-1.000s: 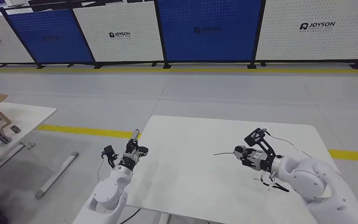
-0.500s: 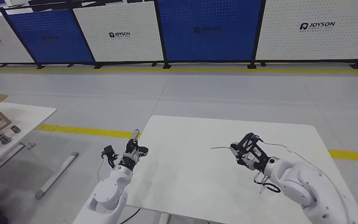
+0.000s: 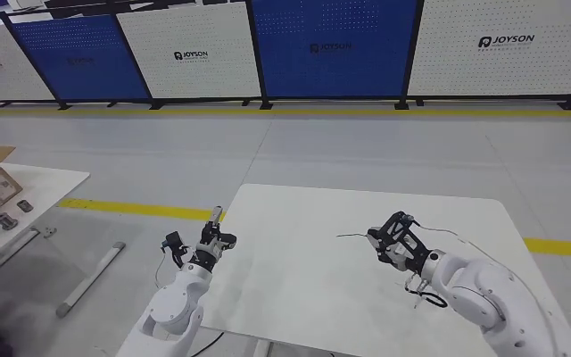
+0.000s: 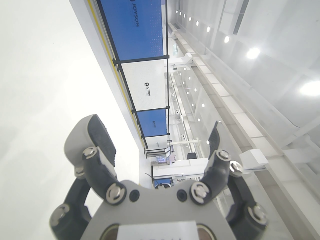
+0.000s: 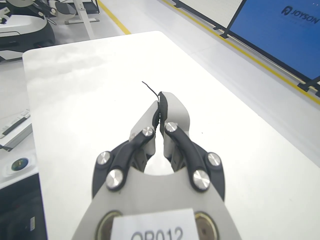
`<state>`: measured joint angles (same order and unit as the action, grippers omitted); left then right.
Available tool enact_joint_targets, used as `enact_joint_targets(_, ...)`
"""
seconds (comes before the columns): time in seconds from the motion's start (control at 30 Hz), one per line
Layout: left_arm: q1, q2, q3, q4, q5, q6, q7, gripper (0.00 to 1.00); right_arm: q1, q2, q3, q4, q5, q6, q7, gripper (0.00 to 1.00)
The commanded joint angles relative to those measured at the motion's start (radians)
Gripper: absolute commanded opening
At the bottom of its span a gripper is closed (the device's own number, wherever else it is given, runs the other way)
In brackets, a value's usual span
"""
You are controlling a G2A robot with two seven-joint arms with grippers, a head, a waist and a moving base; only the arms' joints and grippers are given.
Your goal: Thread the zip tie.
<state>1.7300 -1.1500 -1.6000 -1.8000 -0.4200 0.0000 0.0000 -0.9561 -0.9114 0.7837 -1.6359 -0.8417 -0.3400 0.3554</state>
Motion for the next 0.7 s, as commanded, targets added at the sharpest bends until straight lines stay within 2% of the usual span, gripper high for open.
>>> enact_joint_targets(0.0, 0.000, 0.000, 0.000, 0.000, 0.000, 0.000, 0.000, 1.00, -0.002, 0.000, 0.000, 0.001, -0.001, 0.002, -0.002, 0.00)
enact_joint_targets(0.13, 0.000, 0.000, 0.000, 0.000, 0.000, 0.000, 0.000, 1.00, -0.002, 0.000, 0.005, -0.004, -0.049, 0.000, -0.026, 0.00)
enact_joint_targets(0.27, 0.000, 0.000, 0.000, 0.000, 0.000, 0.000, 0.000, 1.00, 0.025, 0.016, -0.032, 0.001, -0.130, 0.000, -0.110, 0.00)
enact_joint_targets(0.33, 0.000, 0.000, 0.000, 0.000, 0.000, 0.000, 0.000, 1.00, 0.045, 0.029, -0.085, -0.009, -0.209, 0.000, -0.179, 0.00)
enact_joint_targets(0.43, 0.000, 0.000, 0.000, 0.000, 0.000, 0.000, 0.000, 1.00, 0.095, 0.053, -0.175, 0.012, -0.280, 0.000, -0.264, 0.00)
enact_joint_targets(0.53, 0.000, 0.000, 0.000, 0.000, 0.000, 0.000, 0.000, 1.00, 0.148, 0.066, -0.237, 0.047, -0.261, 0.000, -0.304, 0.00)
enact_joint_targets(0.67, 0.000, 0.000, 0.000, 0.000, 0.000, 0.000, 0.000, 1.00, 0.148, 0.066, -0.237, 0.047, -0.261, 0.000, -0.304, 0.00)
